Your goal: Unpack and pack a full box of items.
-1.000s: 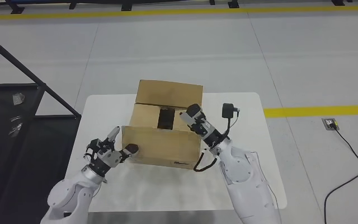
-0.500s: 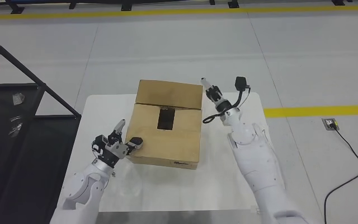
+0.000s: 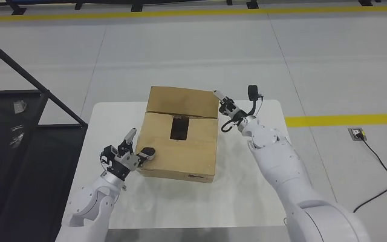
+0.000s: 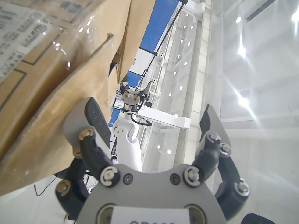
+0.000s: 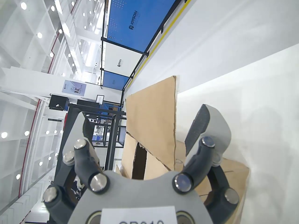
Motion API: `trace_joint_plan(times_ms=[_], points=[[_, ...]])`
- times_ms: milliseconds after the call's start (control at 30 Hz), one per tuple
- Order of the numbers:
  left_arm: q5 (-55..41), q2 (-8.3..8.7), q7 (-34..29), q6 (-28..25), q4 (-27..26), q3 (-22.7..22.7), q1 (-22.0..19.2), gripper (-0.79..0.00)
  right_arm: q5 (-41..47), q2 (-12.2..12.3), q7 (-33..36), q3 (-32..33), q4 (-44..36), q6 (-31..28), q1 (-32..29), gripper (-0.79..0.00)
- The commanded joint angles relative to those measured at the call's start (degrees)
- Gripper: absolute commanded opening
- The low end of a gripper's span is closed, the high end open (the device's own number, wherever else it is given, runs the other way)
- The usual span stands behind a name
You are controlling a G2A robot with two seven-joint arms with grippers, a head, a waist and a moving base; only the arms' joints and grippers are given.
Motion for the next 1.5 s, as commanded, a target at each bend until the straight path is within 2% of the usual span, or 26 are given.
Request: trace_joint_plan(times_ms=[0,133,300,367,467,533,900,1033,1167,1333,1467], points=[[0.08,0.01,-0.07,0.12,0.08,0.09,-0.1,0.0,0.55,-0.11,0.81,-0.05,0.65,-0.27,0.19,0.0],[0.08,0.01,-0.07,0.12,0.08,0.09,-0.1,0.0,0.55,-0.11,0.81,-0.05,0.65,-0.27,0.19,0.0],[0.42,0.07,-0.09,0.31,0.55,-0.04,-0.26,0.0,7.56,-0.54,7.11,1.96,0.4,-5.69,-0.34,0.0],[0.63,0.1,-0.23,0.39,0.75,-0.05,-0.42,0.0,11.81,-0.26,12.22,3.46,0.64,-8.31,-0.39,0.0],[0.72,0.11,-0.17,0.46,1.01,0.06,-0.58,0.0,14.68,0.29,17.0,4.48,0.94,-9.33,-0.24,0.0],[0.66,0.11,-0.19,0.5,1.07,0.14,-0.61,0.0,12.52,0.61,13.87,3.86,1.44,-6.78,0.09,0.0],[0.8,0.23,-0.62,0.05,0.58,0.01,-0.02,0.0,12.52,0.61,13.71,3.85,1.19,-6.66,-0.11,0.0],[0.62,0.25,-0.68,-0.13,0.51,-0.07,0.12,0.0,12.85,0.42,16.14,3.15,-5.08,-4.53,-3.19,0.0],[0.57,0.27,-0.78,-0.34,0.24,-0.06,0.38,0.0,14.55,0.73,22.96,2.86,-13.22,-1.39,-7.08,0.0],[0.66,0.29,-0.92,-0.46,0.19,0.07,0.61,0.0,18.13,1.53,32.75,2.92,-27.51,3.34,-14.68,0.0],[0.79,0.33,-1.13,-0.53,0.17,0.13,0.81,0.0,17.56,2.54,37.73,2.85,-39.34,10.31,-21.05,0.0]])
